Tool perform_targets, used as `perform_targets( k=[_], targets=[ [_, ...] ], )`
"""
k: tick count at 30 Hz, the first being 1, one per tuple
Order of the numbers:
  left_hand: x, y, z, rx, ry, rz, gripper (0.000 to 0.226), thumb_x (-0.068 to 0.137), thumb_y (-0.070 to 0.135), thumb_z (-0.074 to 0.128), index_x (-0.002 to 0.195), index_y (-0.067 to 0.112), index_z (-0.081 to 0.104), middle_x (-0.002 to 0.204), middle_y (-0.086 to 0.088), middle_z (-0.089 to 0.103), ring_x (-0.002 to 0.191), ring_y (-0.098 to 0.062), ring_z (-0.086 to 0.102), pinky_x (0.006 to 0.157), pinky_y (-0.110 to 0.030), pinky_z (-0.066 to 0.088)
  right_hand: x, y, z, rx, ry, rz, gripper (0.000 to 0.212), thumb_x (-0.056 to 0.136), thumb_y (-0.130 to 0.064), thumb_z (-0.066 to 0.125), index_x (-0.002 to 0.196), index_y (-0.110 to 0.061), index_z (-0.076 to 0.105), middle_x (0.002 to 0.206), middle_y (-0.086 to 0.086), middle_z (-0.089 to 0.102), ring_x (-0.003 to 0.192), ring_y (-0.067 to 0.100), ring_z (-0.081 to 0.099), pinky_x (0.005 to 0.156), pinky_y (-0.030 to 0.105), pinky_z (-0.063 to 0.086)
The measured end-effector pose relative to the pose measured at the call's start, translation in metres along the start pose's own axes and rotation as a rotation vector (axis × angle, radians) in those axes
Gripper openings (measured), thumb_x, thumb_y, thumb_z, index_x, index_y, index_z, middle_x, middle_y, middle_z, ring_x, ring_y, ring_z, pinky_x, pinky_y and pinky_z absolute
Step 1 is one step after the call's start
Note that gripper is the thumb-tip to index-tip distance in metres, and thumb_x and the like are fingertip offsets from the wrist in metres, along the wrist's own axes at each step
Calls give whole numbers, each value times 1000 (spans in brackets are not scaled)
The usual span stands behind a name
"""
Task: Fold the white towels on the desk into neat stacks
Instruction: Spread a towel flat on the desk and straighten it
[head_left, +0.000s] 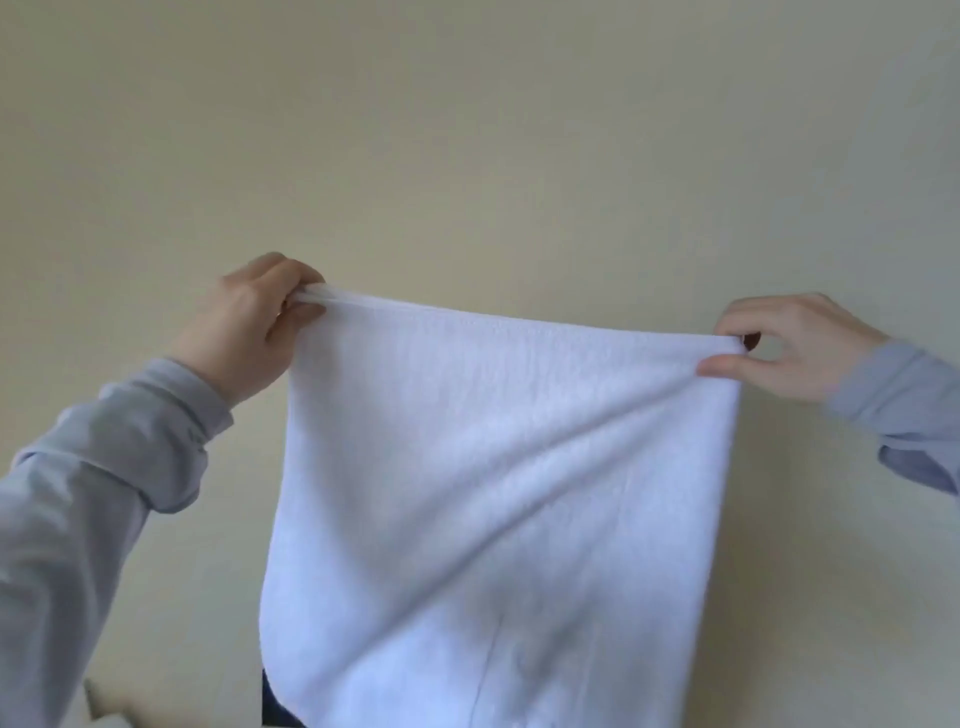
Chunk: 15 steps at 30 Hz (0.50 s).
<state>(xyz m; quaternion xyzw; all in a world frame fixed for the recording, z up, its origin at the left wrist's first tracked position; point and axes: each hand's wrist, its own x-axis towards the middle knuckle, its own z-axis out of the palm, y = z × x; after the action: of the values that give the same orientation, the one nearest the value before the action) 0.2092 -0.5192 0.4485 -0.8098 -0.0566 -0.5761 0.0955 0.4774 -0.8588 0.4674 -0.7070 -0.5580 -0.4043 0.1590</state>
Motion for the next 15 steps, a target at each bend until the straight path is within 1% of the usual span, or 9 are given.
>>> perform_targets(
  k=[2,5,6,8,9,11,13,14,15],
  targets=[
    [9,3,-5,-26,15,-10,14,85,-9,55,97,-8,61,89,-23,58,75,-35,55,69,-29,35,0,4,-18,-6,109,19,29,77,-20,71,65,-3,52,64,8,52,63,16,41,65,14,34],
    [15,8,-5,-67,-18,9,12,83,-11,57,93,-7,62,86,-20,59,74,-35,57,70,-35,42,-2,8,-27,-7,143,40,27,76,-20,74,66,-4,54,67,7,54,65,24,49,66,23,37],
    [14,9,-2,-98,-32,-3,12,83,-10,57,93,-7,62,86,-18,59,75,-36,57,71,-37,45,-2,9,-26,5,131,65,26,75,-22,74,65,-6,55,67,5,54,66,23,50,67,22,37],
    [10,11,6,-151,-47,-52,11,84,-8,57,94,-4,62,86,-14,59,77,-35,56,74,-28,44,-3,12,-25,69,120,115,23,73,-25,73,65,-10,57,67,0,56,66,16,49,66,14,36],
    [8,11,10,-178,-51,-77,12,85,-6,58,94,0,62,86,-12,59,78,-34,56,72,-18,42,-2,16,-24,112,118,136,22,72,-24,73,65,-10,58,68,1,57,67,18,50,68,16,38],
    [6,10,18,-241,-60,-129,15,86,-3,58,92,11,61,85,-9,60,80,-29,56,67,-5,37,-1,20,-18,226,101,195,18,72,-16,76,69,-7,61,71,10,59,71,28,54,74,29,42],
    [10,13,20,-299,-75,-159,18,87,4,60,90,21,58,87,-6,63,82,-23,57,71,-11,42,0,23,-20,365,63,260,15,73,-10,76,71,-6,62,76,21,59,69,31,52,74,38,43],
    [14,13,17,-329,-77,-149,18,87,9,61,89,26,58,87,-4,64,84,-22,59,75,-19,45,-1,25,-28,437,60,274,14,73,-10,76,71,-8,62,76,23,59,68,26,50,72,37,42],
    [18,11,10,-361,-56,-118,18,86,15,62,88,32,58,87,1,65,85,-19,60,76,-21,46,-4,28,-36,504,79,263,14,72,-12,76,70,-11,62,73,18,58,68,21,50,71,34,42]
  ],
)
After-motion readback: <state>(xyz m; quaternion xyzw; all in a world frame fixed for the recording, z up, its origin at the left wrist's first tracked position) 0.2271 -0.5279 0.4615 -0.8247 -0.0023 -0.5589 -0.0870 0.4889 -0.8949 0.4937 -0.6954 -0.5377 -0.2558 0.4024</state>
